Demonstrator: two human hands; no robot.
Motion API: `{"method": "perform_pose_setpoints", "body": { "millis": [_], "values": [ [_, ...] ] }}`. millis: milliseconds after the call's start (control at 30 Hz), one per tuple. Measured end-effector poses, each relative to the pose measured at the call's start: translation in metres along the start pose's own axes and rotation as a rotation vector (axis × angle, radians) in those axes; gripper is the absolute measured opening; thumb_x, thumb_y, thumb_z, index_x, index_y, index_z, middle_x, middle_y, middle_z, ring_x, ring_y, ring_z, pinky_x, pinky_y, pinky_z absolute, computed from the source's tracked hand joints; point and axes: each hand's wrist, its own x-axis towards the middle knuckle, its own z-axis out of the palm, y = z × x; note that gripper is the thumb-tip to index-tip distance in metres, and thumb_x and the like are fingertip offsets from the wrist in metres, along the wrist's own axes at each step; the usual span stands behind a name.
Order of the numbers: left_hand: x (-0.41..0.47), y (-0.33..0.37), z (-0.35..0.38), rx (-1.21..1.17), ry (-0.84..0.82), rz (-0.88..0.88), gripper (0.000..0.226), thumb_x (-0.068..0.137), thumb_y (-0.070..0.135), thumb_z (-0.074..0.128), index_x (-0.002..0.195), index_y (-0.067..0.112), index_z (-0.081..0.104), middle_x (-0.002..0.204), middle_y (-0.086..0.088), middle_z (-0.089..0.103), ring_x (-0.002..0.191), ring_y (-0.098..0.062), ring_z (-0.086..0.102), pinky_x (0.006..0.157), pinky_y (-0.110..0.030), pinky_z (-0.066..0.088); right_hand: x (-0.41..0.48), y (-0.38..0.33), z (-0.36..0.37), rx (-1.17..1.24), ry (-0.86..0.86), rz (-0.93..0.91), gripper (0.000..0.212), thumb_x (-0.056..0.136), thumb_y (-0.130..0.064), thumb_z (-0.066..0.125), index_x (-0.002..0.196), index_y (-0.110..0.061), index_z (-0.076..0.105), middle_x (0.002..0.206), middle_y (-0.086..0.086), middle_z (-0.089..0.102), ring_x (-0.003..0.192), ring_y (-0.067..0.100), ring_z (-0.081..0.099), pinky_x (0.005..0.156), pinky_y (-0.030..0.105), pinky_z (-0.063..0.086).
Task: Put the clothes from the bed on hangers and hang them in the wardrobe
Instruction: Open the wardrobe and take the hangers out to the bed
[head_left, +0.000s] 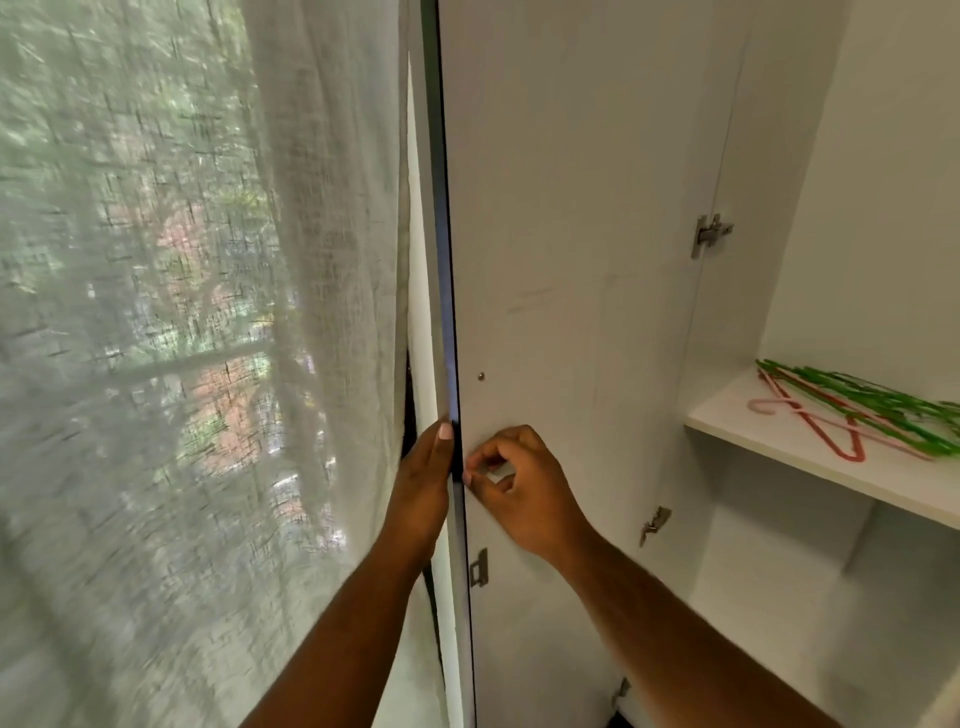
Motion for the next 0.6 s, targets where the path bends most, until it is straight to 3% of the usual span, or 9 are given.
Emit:
{"method": "perform_pose_setpoints", "body": {
  "millis": [67, 200, 300, 333, 400, 500, 600],
  "values": [
    [-0.006, 0.003, 0.005, 0.033, 0.05, 0.044, 0.038, 0.108, 0.039, 0.037, 0.135, 0.026, 0.06, 0.124, 0.004, 0.07, 0.119, -0.01, 0.064, 0.106, -0.04, 0.05, -0.002, 0.006, 0.0, 0.012, -0.004, -0.014, 0.013, 0.088, -0.021, 0.077, 0.098, -0.017, 0.071, 0.11, -0.005, 0.056, 0.097, 0.01, 0.062, 0.083, 0.019, 0.054],
    [-0.015, 0.009, 0.022, 0.179, 0.345, 0.146, 0.031, 0.106, 0.029, 0.047, 0.136, 0.034, 0.055, 0.128, 0.016, 0.064, 0.115, 0.007, 0.059, 0.1, -0.026, 0.053, -0.006, 0.019, -0.01, 0.0, -0.003, 0.001, 0.016, 0.087, -0.028, 0.078, 0.097, -0.019, 0.07, 0.109, -0.005, 0.058, 0.098, 0.012, 0.061, 0.086, 0.025, 0.057],
    [-0.025, 0.023, 0.045, 0.253, 0.445, 0.269, 0.046, 0.103, 0.02, 0.053, 0.145, 0.035, 0.04, 0.134, 0.031, 0.048, 0.121, 0.019, 0.045, 0.102, -0.009, 0.04, -0.011, 0.028, -0.034, -0.003, 0.009, 0.045, 0.017, 0.087, -0.032, 0.077, 0.097, -0.021, 0.07, 0.108, -0.009, 0.057, 0.099, 0.01, 0.06, 0.083, 0.023, 0.057],
    [-0.026, 0.027, 0.053, 0.31, 0.48, 0.339, 0.051, 0.101, 0.016, 0.055, 0.147, 0.029, 0.039, 0.139, 0.03, 0.043, 0.127, 0.019, 0.039, 0.105, -0.006, 0.033, -0.013, 0.032, -0.044, -0.003, 0.02, 0.053, 0.015, 0.087, -0.033, 0.076, 0.096, -0.023, 0.069, 0.107, -0.011, 0.058, 0.099, 0.009, 0.059, 0.081, 0.022, 0.056],
    [-0.027, 0.033, 0.071, 0.447, 0.541, 0.467, 0.055, 0.096, 0.01, 0.06, 0.147, 0.017, 0.041, 0.152, 0.011, 0.038, 0.142, 0.001, 0.032, 0.116, -0.014, 0.025, -0.016, 0.038, -0.068, -0.013, 0.049, 0.058, 0.011, 0.086, -0.032, 0.076, 0.094, -0.03, 0.068, 0.106, -0.014, 0.058, 0.099, 0.007, 0.059, 0.078, 0.019, 0.055],
    [-0.024, 0.041, 0.116, 0.496, 0.449, 0.541, 0.05, 0.094, 0.009, 0.061, 0.141, 0.019, 0.047, 0.154, 0.001, 0.036, 0.146, -0.016, 0.028, 0.118, -0.029, 0.024, -0.022, 0.053, -0.115, -0.039, 0.112, 0.084, 0.01, 0.088, -0.028, 0.076, 0.095, -0.029, 0.07, 0.106, -0.014, 0.059, 0.098, 0.007, 0.059, 0.077, 0.016, 0.053],
    [-0.014, 0.039, 0.167, 0.46, 0.313, 0.539, 0.045, 0.094, 0.007, 0.059, 0.136, 0.023, 0.051, 0.15, 0.005, 0.04, 0.144, -0.011, 0.03, 0.115, -0.02, 0.022, -0.03, 0.07, -0.166, -0.086, 0.182, 0.124, 0.009, 0.089, -0.028, 0.074, 0.097, -0.027, 0.07, 0.105, -0.013, 0.061, 0.097, 0.007, 0.06, 0.078, 0.015, 0.052]
  ]
}}
